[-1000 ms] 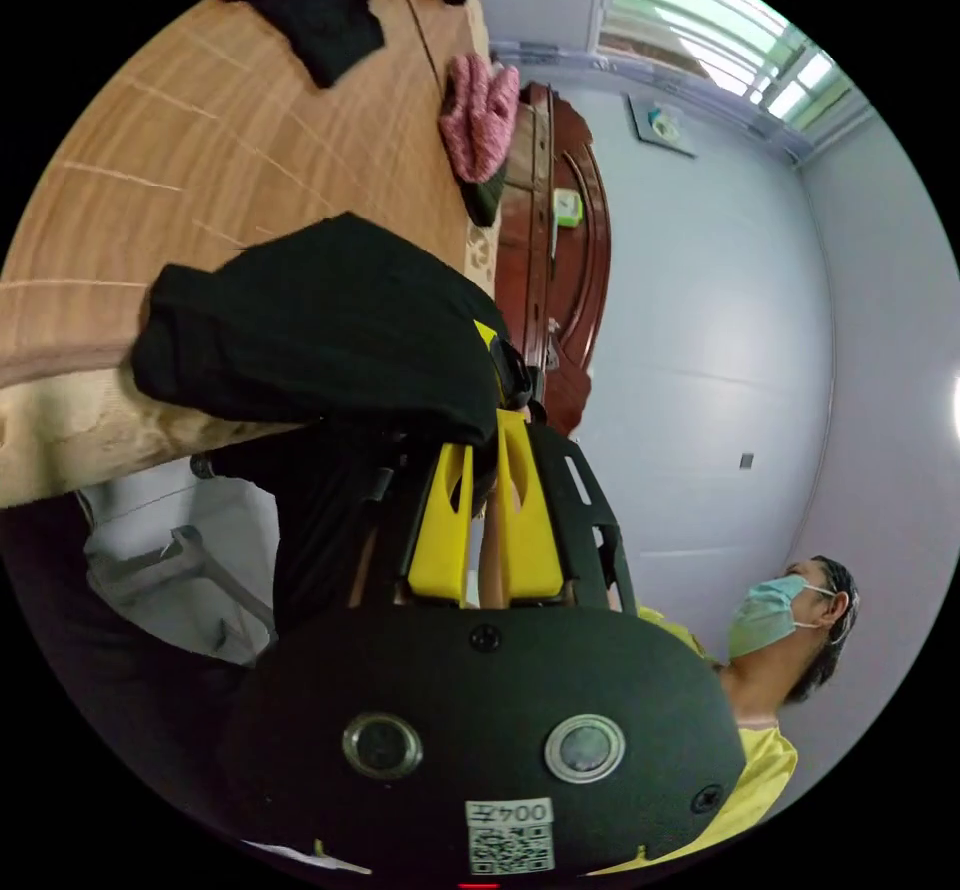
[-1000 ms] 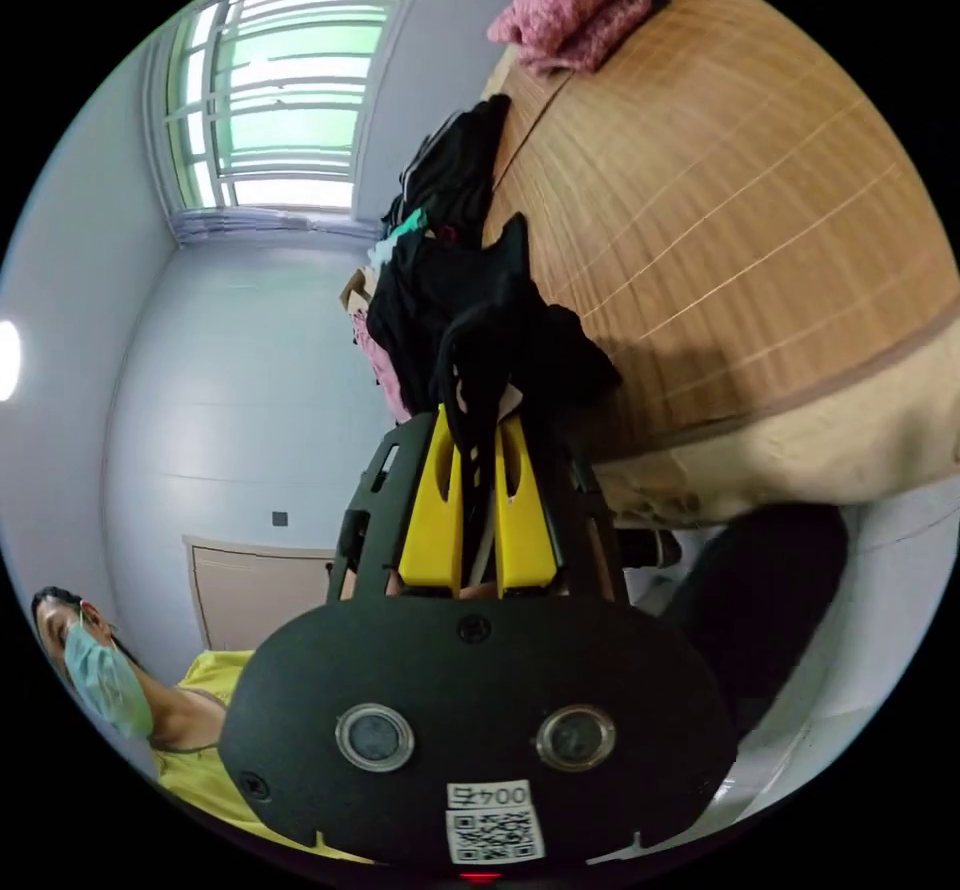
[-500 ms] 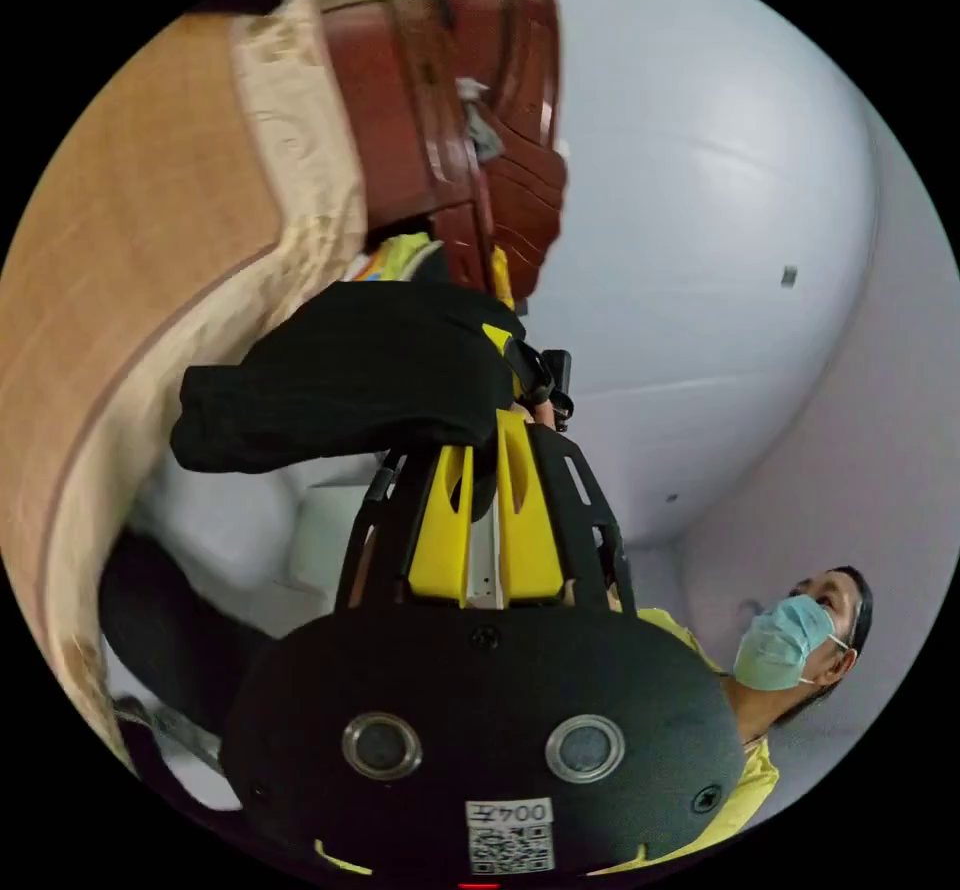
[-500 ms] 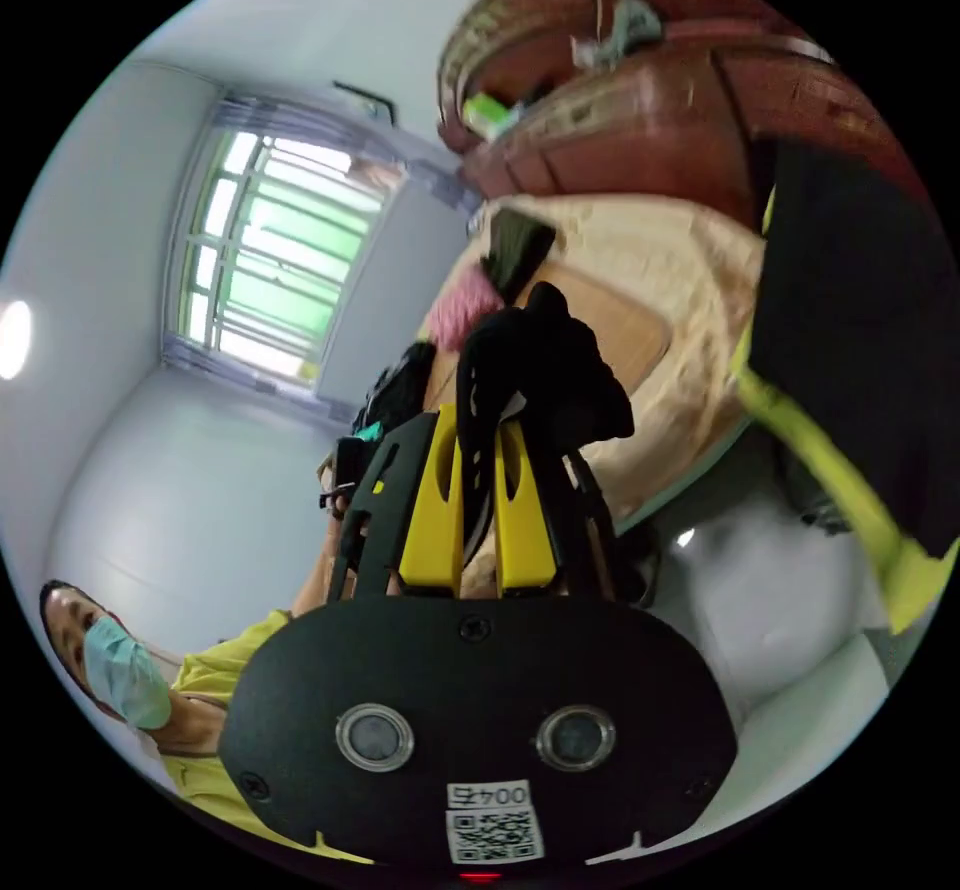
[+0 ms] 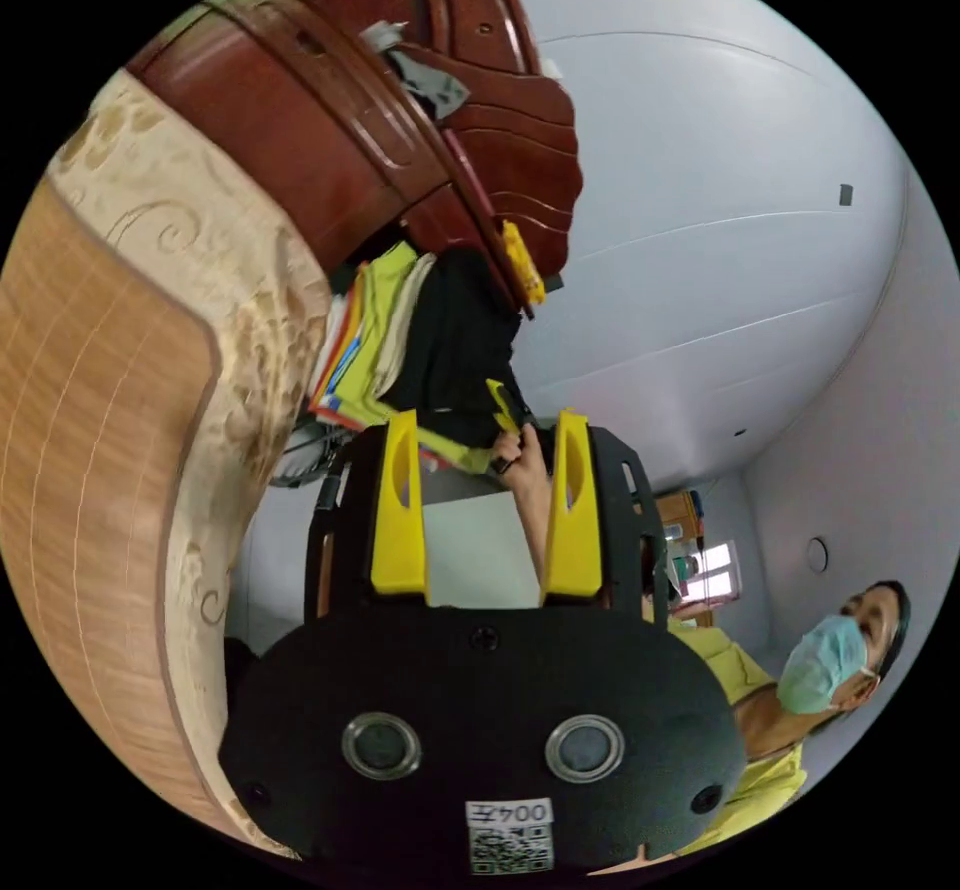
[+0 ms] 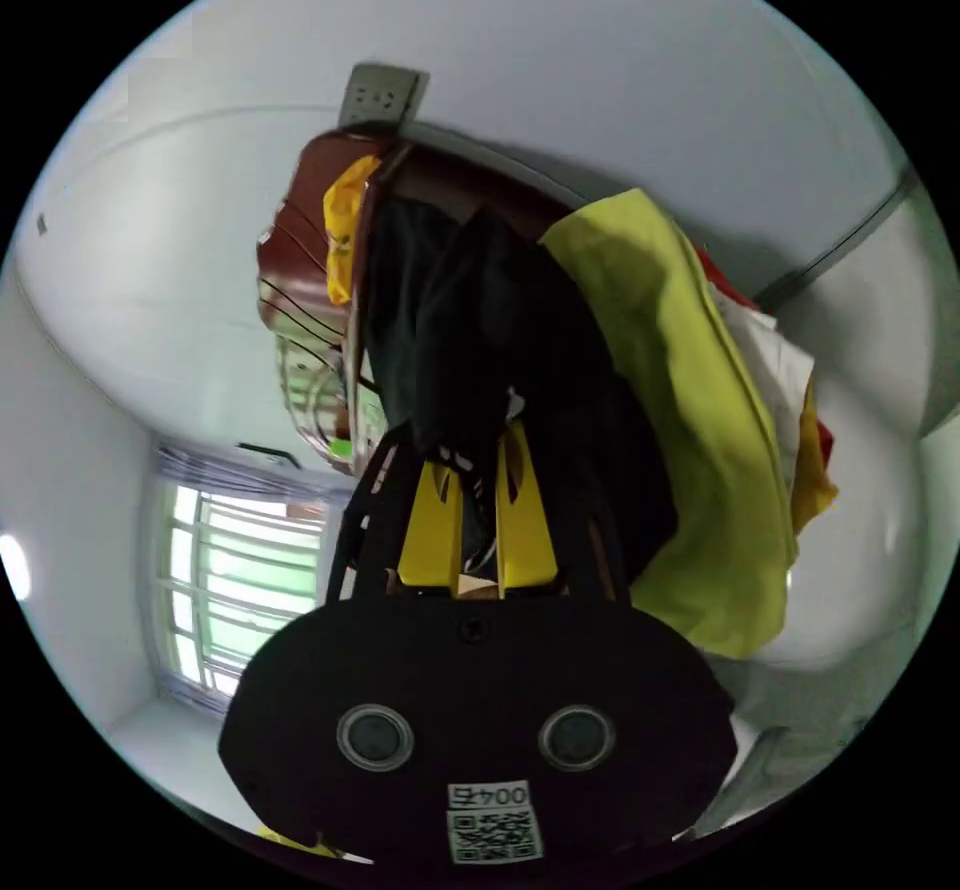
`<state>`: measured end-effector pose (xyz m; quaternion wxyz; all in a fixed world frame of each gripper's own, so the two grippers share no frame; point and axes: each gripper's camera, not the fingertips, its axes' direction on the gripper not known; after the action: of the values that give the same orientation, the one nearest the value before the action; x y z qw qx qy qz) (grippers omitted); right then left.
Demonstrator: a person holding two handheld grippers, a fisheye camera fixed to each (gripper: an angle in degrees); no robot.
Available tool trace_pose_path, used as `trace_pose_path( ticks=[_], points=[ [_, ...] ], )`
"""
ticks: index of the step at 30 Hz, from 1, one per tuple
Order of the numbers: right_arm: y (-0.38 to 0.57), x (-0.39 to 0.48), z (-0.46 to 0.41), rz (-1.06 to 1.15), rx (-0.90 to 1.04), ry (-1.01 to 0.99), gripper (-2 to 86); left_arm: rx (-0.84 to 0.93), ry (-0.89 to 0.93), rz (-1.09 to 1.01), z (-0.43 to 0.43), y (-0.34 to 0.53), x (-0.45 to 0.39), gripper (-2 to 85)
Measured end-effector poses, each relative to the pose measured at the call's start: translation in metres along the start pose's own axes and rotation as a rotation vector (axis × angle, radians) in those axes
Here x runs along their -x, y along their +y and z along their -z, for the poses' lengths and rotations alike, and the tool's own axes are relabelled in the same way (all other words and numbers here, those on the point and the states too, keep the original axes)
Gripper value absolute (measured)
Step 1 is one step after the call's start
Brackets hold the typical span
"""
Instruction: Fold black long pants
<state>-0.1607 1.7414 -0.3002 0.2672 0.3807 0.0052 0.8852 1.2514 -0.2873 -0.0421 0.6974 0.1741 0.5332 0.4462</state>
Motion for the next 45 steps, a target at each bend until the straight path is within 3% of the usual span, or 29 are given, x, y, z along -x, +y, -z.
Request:
trace_pose_path(
  ticks=[4, 7, 13, 23, 32, 39, 45],
  points=[
    [-0.016, -0.002, 0.050, -0.040, -0.031, -0.074, 7.5, -0.065, -0.011, 0.072, 0.054, 0.063, 0.024, 17.2],
    [-0.013, 0.008, 0.087, 0.066, -0.076, -0.056, 8.2, -0.158, -0.042, 0.112, 0.101, 0.112, 0.031, 16.8],
    [-0.013, 0.020, 0.098, 0.170, 0.104, -0.049, 9.7, -0.312, -0.104, 0.154, 0.171, 0.205, 0.027, 15.2],
    [0.001, 0.015, 0.048, 0.071, 0.261, 0.040, 11.8, -0.456, -0.050, 0.229, 0.206, 0.338, 0.038, 14.2],
    [0.023, 0.004, -0.004, -0.030, 0.229, -0.015, 5.7, -0.506, -0.065, 0.254, 0.225, 0.419, 0.055, 13.6],
    [0.074, 0.047, -0.050, 0.045, 0.153, -0.023, 4.0, -0.516, -0.061, 0.260, 0.233, 0.473, 0.067, 13.5],
    [0.124, 0.031, -0.132, 0.021, 0.269, 0.181, 5.2, -0.485, -0.107, 0.250, 0.232, 0.518, 0.071, 13.4]
  ],
)
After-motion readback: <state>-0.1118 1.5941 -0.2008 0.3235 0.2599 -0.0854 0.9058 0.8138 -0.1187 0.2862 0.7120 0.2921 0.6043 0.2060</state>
